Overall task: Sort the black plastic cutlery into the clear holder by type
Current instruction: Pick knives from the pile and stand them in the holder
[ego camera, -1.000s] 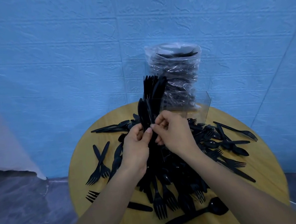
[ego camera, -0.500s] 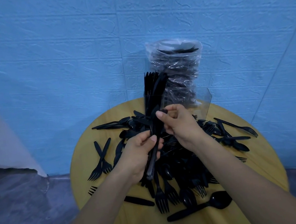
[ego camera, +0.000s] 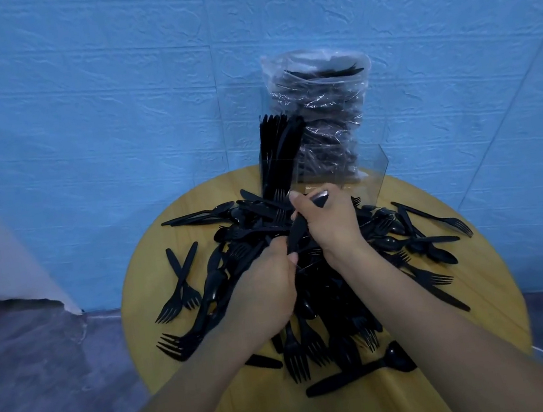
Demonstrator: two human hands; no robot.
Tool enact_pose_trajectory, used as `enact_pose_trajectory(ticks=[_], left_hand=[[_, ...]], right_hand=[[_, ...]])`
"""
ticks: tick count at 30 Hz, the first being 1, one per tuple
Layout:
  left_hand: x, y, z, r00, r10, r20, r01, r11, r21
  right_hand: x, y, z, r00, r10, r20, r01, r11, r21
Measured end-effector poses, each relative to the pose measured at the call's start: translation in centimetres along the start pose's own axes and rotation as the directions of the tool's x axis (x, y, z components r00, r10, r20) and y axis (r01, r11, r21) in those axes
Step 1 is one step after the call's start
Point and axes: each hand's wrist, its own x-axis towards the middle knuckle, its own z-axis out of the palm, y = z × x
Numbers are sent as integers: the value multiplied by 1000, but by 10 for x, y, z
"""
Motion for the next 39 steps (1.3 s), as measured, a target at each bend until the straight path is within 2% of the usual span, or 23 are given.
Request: enact_pose_trajectory(ticks=[3,4,5,6,8,10,12,14,18,23,30,35,37,39], left_hand=[[4,-13,0,994,-8,-107,7,1000,-6],[5,-19,-3,992,-39,-124,32,998,-58],[7,-24,-7,987,-75,-142,59,992,-114],[8,-30,-11,981,-107,-160,80,983,-168],[12,-43,-17,972,-149,-181,102,964,-245],[15,-52,-19,968,-167,-185,109,951,-288],[19,-58,-17,966,-177,-186,113,945,-308],[24,-60,-14,967,-185,-176,124,942,-312],[31,-62,-8,966,-205,-159,153,944,-291],[35,-63,-6,960,-223,-168,166,940,-298],[35,-61,-9,963,-215,-166,150,930,-336],[37,-57,-9,967,-195,-164,127,927,-352],[39,-54,-8,966,-197,-166,126,923,-363],[41,-49,-8,967,-196,-162,120,913,-391]], right_hand=[[8,-2,-1,997,38,68,-40,999,33],[13,-1,-5,996,29,80,-28,999,-15],[18,2,-12,995,-11,98,25,990,-141],[23,7,-20,988,-67,140,109,941,-320],[29,20,-35,954,-76,290,243,763,-599],[29,34,-45,919,-26,394,319,637,-702],[24,40,-49,905,-16,425,351,592,-725],[22,41,-52,909,-50,414,356,610,-708],[30,34,-54,944,-126,305,313,640,-702],[39,45,-45,903,117,414,273,589,-761],[51,37,-44,922,175,346,177,606,-776],[58,38,-56,952,165,258,49,750,-660],[57,36,-58,975,88,202,40,832,-553],[56,30,-59,993,-44,110,92,874,-477]])
